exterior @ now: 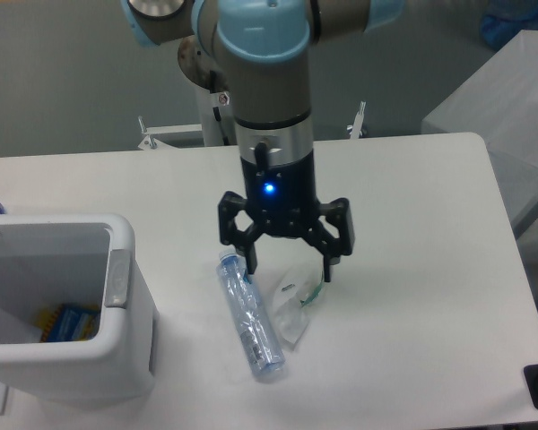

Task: Place the trash in the trash can
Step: 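Lower the open gripper toward the crumpled clear plastic wrapper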

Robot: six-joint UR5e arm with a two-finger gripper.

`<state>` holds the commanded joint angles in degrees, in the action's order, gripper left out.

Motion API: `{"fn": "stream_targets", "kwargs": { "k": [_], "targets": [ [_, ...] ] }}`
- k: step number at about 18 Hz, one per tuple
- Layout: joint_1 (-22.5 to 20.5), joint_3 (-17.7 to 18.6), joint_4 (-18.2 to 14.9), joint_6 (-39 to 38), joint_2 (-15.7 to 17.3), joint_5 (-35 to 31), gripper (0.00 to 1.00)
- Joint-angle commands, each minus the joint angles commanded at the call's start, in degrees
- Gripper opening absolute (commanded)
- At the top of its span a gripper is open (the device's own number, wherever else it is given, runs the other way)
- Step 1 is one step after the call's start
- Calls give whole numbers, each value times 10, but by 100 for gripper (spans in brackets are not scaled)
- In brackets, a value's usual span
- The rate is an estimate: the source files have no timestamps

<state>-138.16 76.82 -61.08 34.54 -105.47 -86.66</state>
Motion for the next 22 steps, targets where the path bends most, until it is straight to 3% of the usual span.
{"fn": "stream_targets", "kwargs": {
  "k": [10, 16, 20, 22],
  "targets": [
    [-26, 52, 12, -1, -9, 4, 100],
    [-25, 121, 43, 7, -15, 0, 100],
    [-26, 180, 53, 167, -16, -1, 100],
    [-28, 192, 54, 227, -18, -2, 100]
  ]
}}
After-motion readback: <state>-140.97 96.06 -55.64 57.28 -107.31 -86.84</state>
